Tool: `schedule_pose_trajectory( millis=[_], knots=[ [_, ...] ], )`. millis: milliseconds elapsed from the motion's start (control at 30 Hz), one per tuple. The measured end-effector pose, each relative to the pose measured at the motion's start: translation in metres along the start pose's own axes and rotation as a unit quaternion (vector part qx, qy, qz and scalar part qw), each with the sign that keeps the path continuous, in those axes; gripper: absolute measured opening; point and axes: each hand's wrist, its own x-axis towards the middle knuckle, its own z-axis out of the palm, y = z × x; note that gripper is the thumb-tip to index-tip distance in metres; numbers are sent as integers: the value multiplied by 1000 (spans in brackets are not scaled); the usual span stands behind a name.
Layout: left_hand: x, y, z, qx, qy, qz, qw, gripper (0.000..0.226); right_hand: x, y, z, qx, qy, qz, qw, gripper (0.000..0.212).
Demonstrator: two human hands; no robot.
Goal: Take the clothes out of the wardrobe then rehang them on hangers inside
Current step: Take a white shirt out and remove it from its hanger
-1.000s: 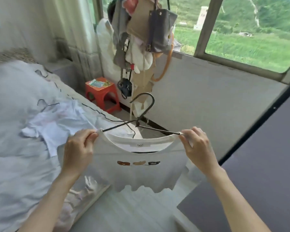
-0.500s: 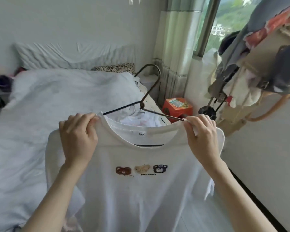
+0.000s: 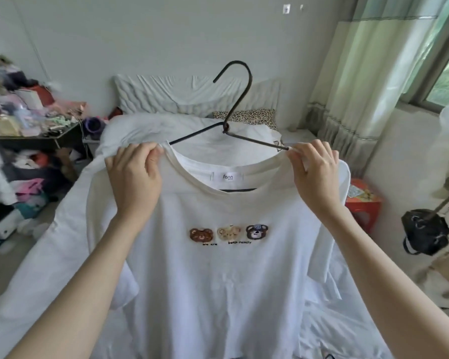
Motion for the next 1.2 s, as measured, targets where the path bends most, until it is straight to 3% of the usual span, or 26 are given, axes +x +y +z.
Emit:
schedule_pose_trajectory(
  millis=[200,400,467,600,800,1000,1200],
  knots=[
    [-7,-58,133,8,-152,-40,987,25,-6,79,126,-4,-107,51,993,19],
    [-44,-124,247,32,-327,-105,939,18,-47,145,246,-10,-258,107,960,42],
    [-55,-143,277,48,-364,-119,923,17,-57,159,279,-14,-291,130,948,37],
    [-63,-177,333,61,-388,-117,912,27,-65,182,344,-26,-333,162,929,20],
    [-81,-228,430,93,-407,-117,901,24,-75,224,441,-63,-338,174,923,22],
    [-146,-281,516,124,-450,-79,881,27,-120,271,523,-108,-403,165,894,25],
    [-189,-316,576,140,-439,-52,886,24,-154,301,583,-123,-391,182,894,24]
  ],
)
